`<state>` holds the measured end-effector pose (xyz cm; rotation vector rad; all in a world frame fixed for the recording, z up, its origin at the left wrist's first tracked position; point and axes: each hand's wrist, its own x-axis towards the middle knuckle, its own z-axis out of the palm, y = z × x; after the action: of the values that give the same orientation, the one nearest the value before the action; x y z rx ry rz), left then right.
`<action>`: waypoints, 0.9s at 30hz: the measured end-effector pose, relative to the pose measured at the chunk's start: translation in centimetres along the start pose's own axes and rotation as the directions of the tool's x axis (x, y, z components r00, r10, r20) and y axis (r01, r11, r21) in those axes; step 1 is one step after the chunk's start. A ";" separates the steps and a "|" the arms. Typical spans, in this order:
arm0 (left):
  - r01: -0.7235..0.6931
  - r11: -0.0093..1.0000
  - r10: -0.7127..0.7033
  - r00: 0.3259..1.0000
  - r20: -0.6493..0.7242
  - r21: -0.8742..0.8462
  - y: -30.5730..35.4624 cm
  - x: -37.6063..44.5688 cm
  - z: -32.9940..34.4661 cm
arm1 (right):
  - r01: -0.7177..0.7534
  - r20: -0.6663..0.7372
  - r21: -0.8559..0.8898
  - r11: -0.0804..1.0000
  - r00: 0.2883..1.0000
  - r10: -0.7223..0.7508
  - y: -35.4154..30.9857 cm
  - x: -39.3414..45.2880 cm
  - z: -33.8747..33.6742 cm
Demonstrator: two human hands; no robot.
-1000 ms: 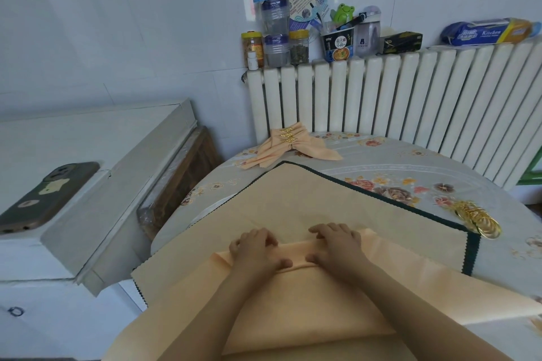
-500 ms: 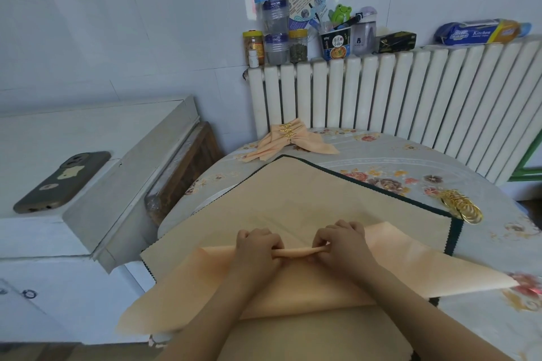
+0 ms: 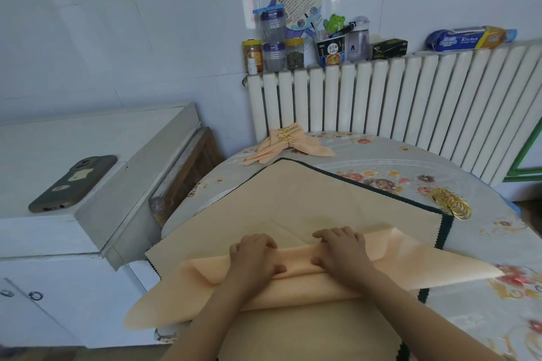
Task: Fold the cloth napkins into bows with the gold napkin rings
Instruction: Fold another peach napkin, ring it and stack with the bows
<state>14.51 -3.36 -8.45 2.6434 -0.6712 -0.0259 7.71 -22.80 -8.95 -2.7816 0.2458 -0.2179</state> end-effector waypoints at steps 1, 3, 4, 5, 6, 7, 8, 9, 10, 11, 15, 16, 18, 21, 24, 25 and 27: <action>0.009 1.000 -0.009 1.000 0.016 -0.015 -0.1 0.2 -0.2 | 0.005 0.008 -0.021 1.000 1.000 -0.005 0.1 0.2 -0.1; -0.035 0.999 0.036 0.999 0.013 -0.018 -0.2 0.3 -0.4 | 0.038 -0.018 -0.059 0.998 0.999 -0.039 0.1 0.3 -0.3; -0.084 0.996 0.084 0.996 -0.017 0.010 -0.1 0.3 -0.4 | 0.058 -0.063 -0.044 0.997 0.996 -0.061 -0.1 0.3 -0.3; -0.123 0.992 0.125 0.991 -0.056 0.039 0.1 0.3 -0.6 | 0.078 -0.123 -0.012 0.997 0.989 -0.079 -0.2 0.1 -0.3; -0.147 0.987 0.152 0.983 -0.103 0.060 0.4 0.1 -0.7 | 0.099 -0.184 0.031 0.995 0.979 -0.092 -0.2 -0.1 -0.3; -0.171 0.983 0.180 0.972 -0.149 0.070 0.6 0.0 -0.7 | 0.116 -0.236 0.074 0.990 0.967 -0.096 0.0 -0.3 -0.1; -0.196 0.979 0.202 0.962 -0.185 0.049 0.5 -0.3 -0.6 | 0.147 -0.278 0.089 0.985 0.953 -0.117 0.2 -0.6 -0.2; -0.230 0.973 0.228 0.951 -0.209 0.018 0.5 -0.6 -0.6 | 0.181 -0.304 0.071 0.981 0.941 -0.152 0.3 -0.9 -0.5; -0.257 0.966 0.249 0.947 -0.203 -0.016 0.4 -1.1 -0.6 | 0.205 -0.277 0.063 0.977 0.944 -0.180 0.3 -1.3 -0.8; -0.275 0.960 0.264 0.949 -0.171 -0.047 0.3 -1.7 -0.6 | 0.213 -0.227 0.063 0.975 0.955 -0.194 0.3 -1.9 -1.3; -0.323 0.946 0.322 0.947 -0.019 -0.040 -0.1 -4.3 -0.6 | 0.215 -0.009 0.079 0.973 0.977 -0.215 0.9 -4.5 -2.1; -0.325 0.945 0.326 0.945 0.008 -0.018 -0.1 -4.8 -0.6 | 0.219 0.007 0.096 0.971 0.975 -0.221 1.1 -5.1 -1.9; -0.321 0.947 0.320 0.945 0.072 0.003 0.1 -5.8 -0.3 | 0.233 0.013 0.139 0.963 0.972 -0.237 1.3 -5.8 -1.8; -0.350 0.927 0.322 0.927 0.194 0.132 0.1 -6.8 0.6 | 0.222 -0.024 0.117 0.968 0.975 -0.221 1.0 -6.4 -1.3; -0.358 0.906 0.292 0.915 0.278 0.226 0.1 -7.2 1.1 | 0.167 -0.060 0.080 0.983 0.985 -0.162 -0.5 -6.2 -0.4; -0.354 0.904 0.278 0.913 0.298 0.241 0.2 -7.1 1.0 | 0.138 -0.062 0.141 0.980 0.990 -0.130 -1.3 -5.9 -0.2; -0.335 0.912 0.261 0.920 0.294 0.238 0.3 -6.9 1.0 | 0.082 -0.039 0.324 0.942 0.997 -0.073 -3.3 -5.2 0.1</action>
<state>8.20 -0.81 -9.76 2.7999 -1.2514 -0.2004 3.15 -18.67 -8.53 -2.4623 0.0950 -0.2875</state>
